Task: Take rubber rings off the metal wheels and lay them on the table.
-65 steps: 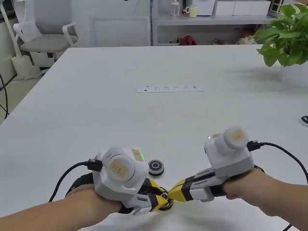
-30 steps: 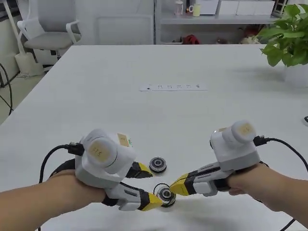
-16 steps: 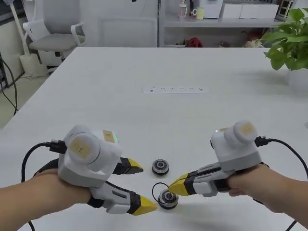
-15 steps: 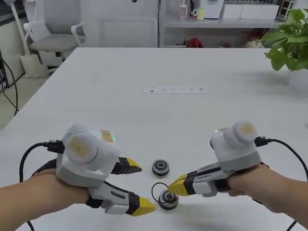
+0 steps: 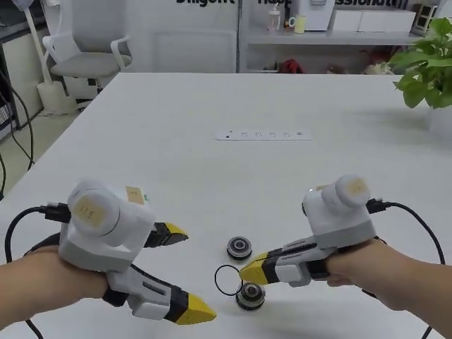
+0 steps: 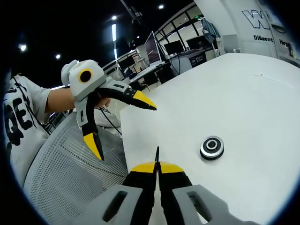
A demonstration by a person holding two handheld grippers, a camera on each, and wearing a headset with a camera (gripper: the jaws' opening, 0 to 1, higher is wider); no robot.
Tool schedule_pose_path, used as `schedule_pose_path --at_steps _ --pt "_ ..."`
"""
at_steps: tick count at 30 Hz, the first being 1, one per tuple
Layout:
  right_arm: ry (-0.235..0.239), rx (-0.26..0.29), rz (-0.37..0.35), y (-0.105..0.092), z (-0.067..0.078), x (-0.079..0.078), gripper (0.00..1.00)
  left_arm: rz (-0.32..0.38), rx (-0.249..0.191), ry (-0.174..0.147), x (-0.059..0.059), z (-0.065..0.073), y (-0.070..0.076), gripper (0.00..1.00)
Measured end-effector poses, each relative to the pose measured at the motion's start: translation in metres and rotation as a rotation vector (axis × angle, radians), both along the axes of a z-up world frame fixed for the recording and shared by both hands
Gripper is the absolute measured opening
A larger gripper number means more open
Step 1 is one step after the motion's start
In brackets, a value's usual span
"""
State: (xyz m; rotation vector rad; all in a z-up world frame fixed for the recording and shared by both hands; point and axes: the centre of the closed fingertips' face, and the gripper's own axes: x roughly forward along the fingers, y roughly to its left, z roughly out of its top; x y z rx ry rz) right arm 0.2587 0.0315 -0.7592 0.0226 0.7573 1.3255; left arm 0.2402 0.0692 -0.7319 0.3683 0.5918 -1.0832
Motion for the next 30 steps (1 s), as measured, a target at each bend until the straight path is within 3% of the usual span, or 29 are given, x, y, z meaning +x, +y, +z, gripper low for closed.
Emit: schedule_pose_path --at_steps 19,30 --pt "-0.001 -0.005 0.009 0.020 -0.003 0.002 0.00 0.073 -0.008 0.001 -0.002 -0.001 0.031 0.87" --pt "-0.013 -0.040 0.014 0.030 -0.015 0.002 0.00 0.091 -0.003 0.004 -0.005 -0.004 0.039 0.87"
